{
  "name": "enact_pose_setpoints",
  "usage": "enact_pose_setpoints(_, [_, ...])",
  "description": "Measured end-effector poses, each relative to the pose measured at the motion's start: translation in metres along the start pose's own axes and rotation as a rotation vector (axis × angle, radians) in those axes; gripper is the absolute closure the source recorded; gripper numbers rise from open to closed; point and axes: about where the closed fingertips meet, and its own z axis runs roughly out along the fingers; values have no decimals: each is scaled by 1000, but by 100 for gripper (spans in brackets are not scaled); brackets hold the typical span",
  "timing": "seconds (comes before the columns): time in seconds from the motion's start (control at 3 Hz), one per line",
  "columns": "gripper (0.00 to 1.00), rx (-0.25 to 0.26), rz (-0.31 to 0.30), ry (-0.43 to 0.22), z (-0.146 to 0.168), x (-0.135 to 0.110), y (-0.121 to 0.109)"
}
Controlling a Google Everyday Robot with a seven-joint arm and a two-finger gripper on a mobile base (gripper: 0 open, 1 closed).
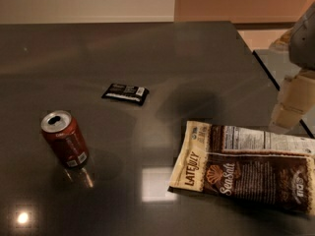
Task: Pick rxbar chocolate
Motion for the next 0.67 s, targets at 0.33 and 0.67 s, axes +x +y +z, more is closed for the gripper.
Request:
enact_pose_setpoints(0.33, [0,-5,0,-9,3,-4,-2])
enact_pose_setpoints(0.67, [0,-32,-1,-52,17,-26,-14])
